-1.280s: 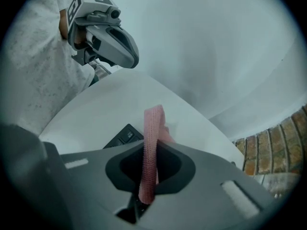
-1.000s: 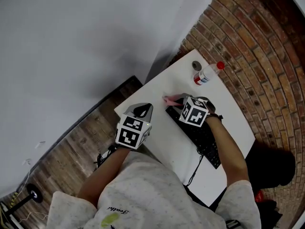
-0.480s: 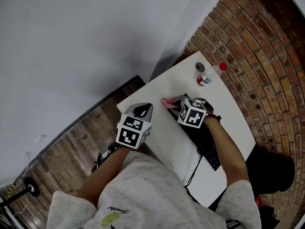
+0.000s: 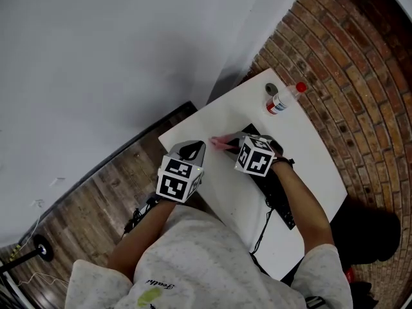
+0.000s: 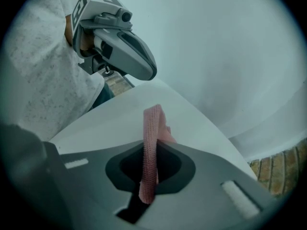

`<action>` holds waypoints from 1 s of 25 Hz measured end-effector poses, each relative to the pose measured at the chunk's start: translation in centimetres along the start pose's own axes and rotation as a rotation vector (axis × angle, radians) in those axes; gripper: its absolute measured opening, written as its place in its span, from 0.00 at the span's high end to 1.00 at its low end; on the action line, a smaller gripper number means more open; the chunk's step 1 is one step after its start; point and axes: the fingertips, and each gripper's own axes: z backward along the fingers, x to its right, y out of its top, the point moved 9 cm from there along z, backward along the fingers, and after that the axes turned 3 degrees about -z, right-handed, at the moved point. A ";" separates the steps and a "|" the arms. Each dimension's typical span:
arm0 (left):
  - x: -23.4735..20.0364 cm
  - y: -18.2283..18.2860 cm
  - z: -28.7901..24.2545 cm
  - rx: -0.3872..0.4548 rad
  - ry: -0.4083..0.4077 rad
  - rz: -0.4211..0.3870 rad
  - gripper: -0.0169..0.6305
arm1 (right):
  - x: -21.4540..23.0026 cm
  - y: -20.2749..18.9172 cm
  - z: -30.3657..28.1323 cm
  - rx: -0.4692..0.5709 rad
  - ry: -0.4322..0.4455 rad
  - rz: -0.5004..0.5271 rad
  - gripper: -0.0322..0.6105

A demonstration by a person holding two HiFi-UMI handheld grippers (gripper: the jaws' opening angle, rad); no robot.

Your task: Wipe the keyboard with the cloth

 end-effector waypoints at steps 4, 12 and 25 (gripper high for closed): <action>0.5 0.0 0.2 0.004 0.006 -0.004 0.98 | -1.1 0.8 0.8 0.069 -0.019 -0.031 0.91; 1.5 1.3 0.3 0.043 0.028 -0.009 0.98 | -2.5 0.9 4.5 0.293 -0.144 -0.248 0.91; 7.0 2.6 -1.9 0.048 -0.096 -0.086 0.98 | -7.3 -1.8 11.9 0.623 -0.441 -0.633 0.91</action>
